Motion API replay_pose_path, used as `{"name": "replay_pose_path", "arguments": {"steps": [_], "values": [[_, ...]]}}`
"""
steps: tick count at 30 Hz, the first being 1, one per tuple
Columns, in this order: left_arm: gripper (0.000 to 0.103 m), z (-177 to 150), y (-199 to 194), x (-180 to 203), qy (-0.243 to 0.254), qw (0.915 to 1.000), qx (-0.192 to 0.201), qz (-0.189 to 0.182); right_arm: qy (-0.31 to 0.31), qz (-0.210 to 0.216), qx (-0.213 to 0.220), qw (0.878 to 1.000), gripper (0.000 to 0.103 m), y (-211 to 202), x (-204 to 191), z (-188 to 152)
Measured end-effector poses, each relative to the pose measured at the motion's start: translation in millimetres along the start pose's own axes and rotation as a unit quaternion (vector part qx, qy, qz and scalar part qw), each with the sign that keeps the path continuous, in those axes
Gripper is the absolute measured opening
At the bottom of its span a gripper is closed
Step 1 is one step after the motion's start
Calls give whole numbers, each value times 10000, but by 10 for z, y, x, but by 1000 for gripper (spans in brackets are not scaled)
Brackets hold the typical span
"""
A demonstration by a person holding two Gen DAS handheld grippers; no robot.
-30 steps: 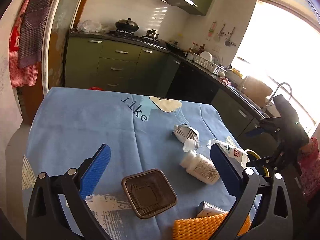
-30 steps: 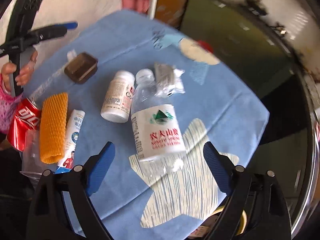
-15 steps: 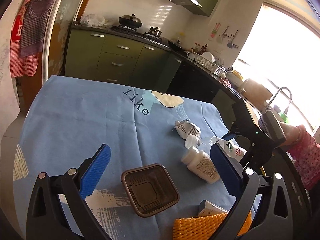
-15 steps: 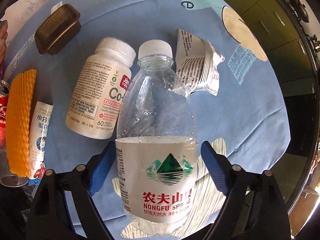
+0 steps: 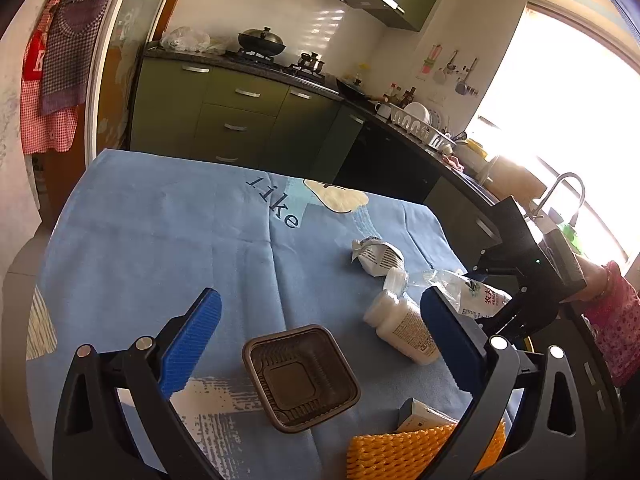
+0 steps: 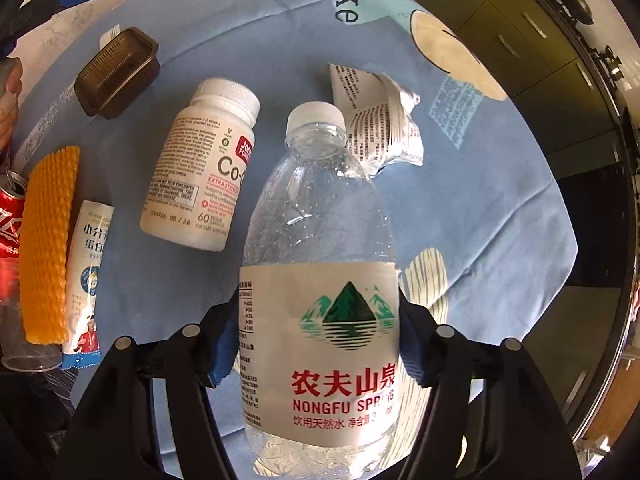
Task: Collect trash
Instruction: 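Carry the water bottle over the bin and open the right gripper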
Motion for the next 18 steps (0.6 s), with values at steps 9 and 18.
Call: {"name": "replay_pose_path", "arguments": {"steps": [9,18], "values": [[98,-24,48,-36,20,10000,-27,86,305,-99,485,9983,62,-389,216,-238],[98,-70,81,51,238,9997,-70,79,2150,-678,238,9740,62,-748,963,-1625]]}}
Point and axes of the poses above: each gripper's, at about its wrist camera, not at the fingertips, and y roughly the way its jaws point, x to its right, z to its top, the point moved 9 cm from there along y, roughly the way its jaws point, and after that the axes turned 8 degrees about x, right-handed, at the moved point
